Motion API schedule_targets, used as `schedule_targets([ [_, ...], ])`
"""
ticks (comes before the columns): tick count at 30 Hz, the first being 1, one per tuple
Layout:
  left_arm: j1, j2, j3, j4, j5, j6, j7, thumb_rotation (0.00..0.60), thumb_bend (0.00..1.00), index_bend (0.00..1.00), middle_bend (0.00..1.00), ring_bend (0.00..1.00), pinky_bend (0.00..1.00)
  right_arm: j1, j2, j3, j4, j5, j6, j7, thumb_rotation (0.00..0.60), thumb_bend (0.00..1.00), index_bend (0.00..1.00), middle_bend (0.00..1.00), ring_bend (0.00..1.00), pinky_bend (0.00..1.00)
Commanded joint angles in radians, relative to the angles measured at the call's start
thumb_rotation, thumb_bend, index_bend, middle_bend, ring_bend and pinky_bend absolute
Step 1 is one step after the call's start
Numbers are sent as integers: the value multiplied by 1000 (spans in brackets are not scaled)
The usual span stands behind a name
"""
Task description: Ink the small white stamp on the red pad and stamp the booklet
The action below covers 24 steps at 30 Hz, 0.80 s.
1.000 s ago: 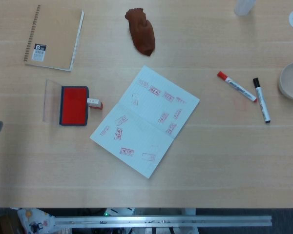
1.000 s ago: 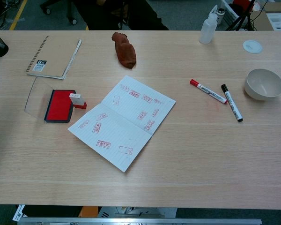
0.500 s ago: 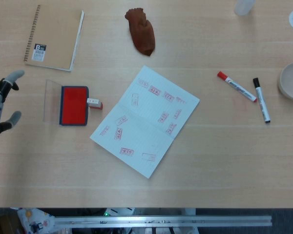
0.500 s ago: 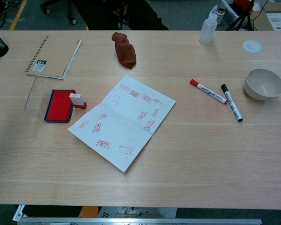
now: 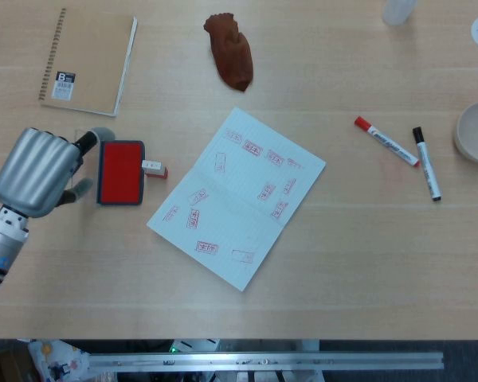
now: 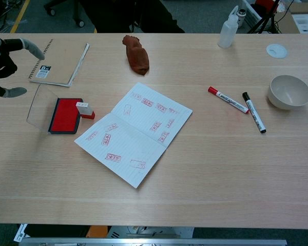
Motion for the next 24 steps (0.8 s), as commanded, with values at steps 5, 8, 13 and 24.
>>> schedule_targets([
  [5, -89, -41, -19, -29, -77, -127, 139, 600, 177, 343, 1000, 1000, 1000, 18, 3, -4, -9, 4, -27, -12, 600, 202, 197, 314, 251, 371],
  [8, -117, -62, -27, -35, -118, -161, 214, 600, 177, 347, 1000, 1000, 1000, 23, 3, -6, -12, 0, -32, -12, 600, 203, 197, 314, 251, 371],
  [13, -157, -111, -41, -33, -209, -206, 322, 600, 177, 349, 1000, 1000, 1000, 27, 4, -13, -11, -4, -38, -11, 600, 202, 197, 314, 251, 371],
  [24, -224, -230, -43, 46, -400, -242, 480, 600, 177, 389, 1000, 1000, 1000, 33, 4, -23, -1, -3, -49, -5, 600, 202, 197, 314, 251, 372],
])
